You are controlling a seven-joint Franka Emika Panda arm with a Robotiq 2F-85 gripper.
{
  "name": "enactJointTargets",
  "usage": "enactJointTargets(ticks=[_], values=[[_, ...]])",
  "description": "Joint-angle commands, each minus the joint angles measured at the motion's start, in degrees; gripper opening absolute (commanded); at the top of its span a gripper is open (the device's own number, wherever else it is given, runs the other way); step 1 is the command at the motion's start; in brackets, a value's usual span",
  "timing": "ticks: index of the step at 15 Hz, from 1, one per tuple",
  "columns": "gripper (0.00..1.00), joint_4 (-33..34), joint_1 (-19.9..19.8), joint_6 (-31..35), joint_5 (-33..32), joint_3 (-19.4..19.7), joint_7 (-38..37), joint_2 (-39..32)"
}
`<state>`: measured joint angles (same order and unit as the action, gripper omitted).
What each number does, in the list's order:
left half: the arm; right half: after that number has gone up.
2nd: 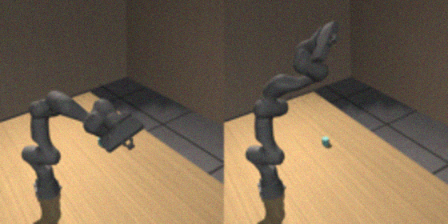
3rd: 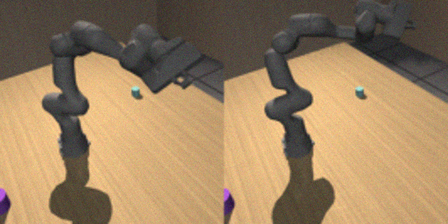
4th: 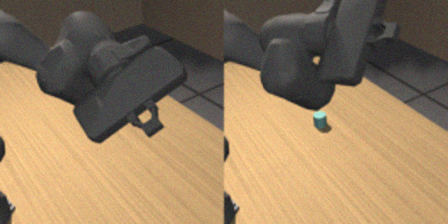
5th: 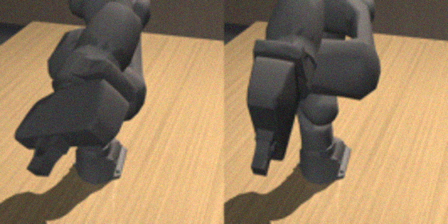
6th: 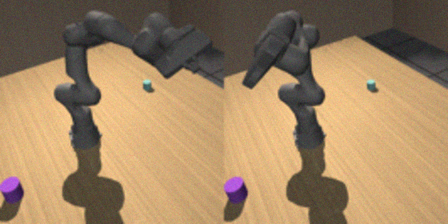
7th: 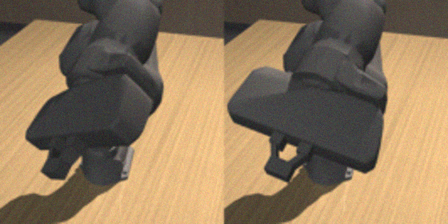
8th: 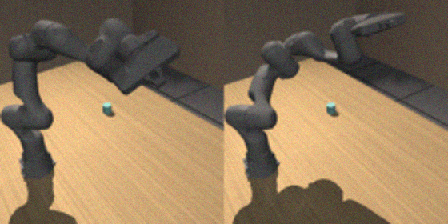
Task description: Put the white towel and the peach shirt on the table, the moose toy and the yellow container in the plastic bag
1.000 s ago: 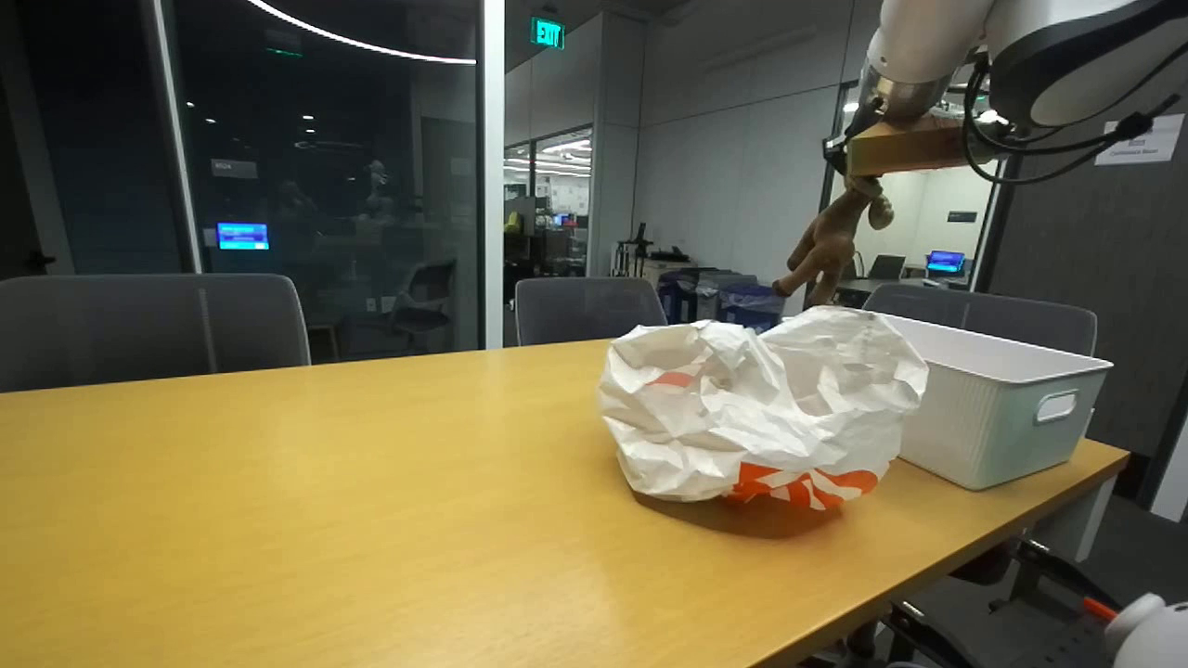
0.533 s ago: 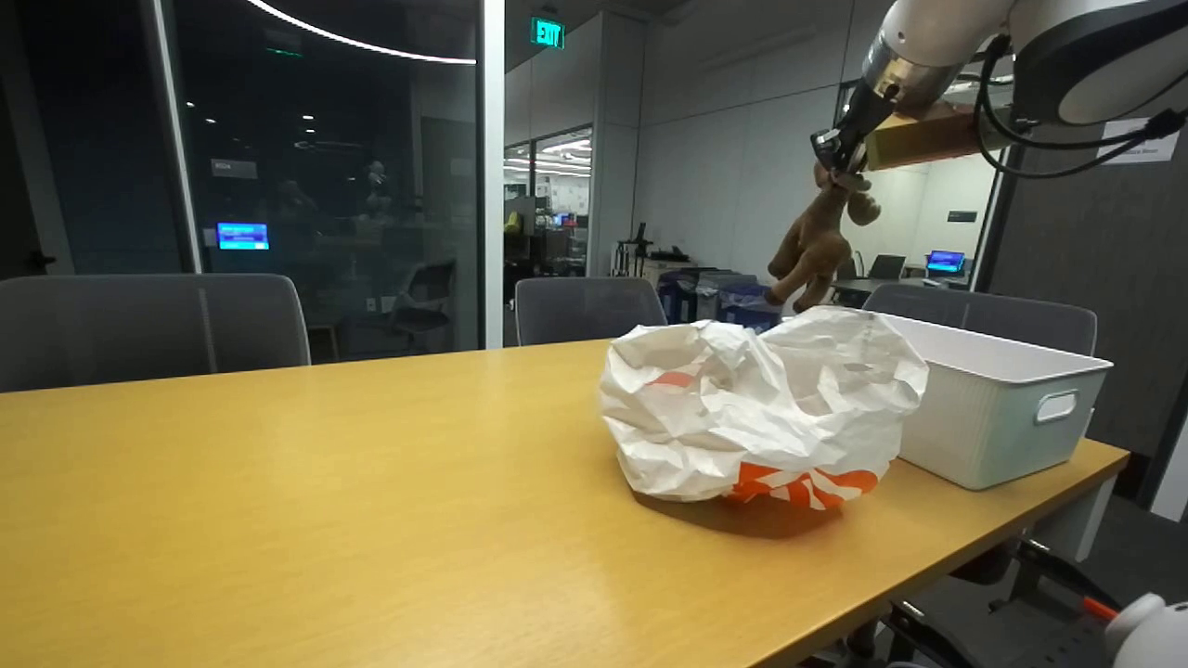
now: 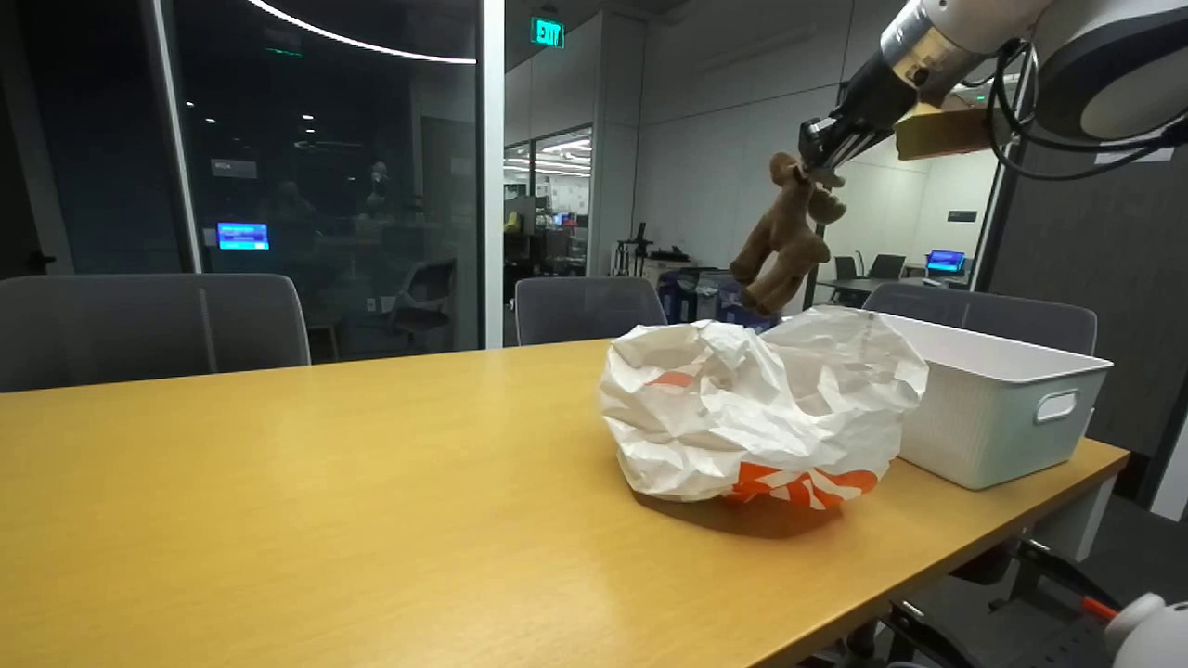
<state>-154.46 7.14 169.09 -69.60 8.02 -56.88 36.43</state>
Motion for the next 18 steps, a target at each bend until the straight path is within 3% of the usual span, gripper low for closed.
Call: enactJointTargets(ticks=[1,4,6,9,10,12,15,18], values=[[0.05,-1.82,8.87,5.21,8.45,10.4,15.49,-2.65],[0.05,-2.85,21.82,2.85,17.78,21.31,28.28,-4.14],[0.05,-3.49,30.15,-3.6,24.86,25.12,34.2,-1.15],[0.06,-1.46,36.98,-13.26,31.86,26.33,38.94,2.2],[0.06,-1.12,31.68,-13.8,39.79,19.52,43.28,0.13],[0.05,0.01,27.76,-16.79,48.81,14.21,48.71,-1.29],[0.05,1.34,21.23,-19.61,60.38,8.86,58.4,-4.25],[0.05,2.08,16.05,-19.71,66.7,6.15,65.93,-8.46]])
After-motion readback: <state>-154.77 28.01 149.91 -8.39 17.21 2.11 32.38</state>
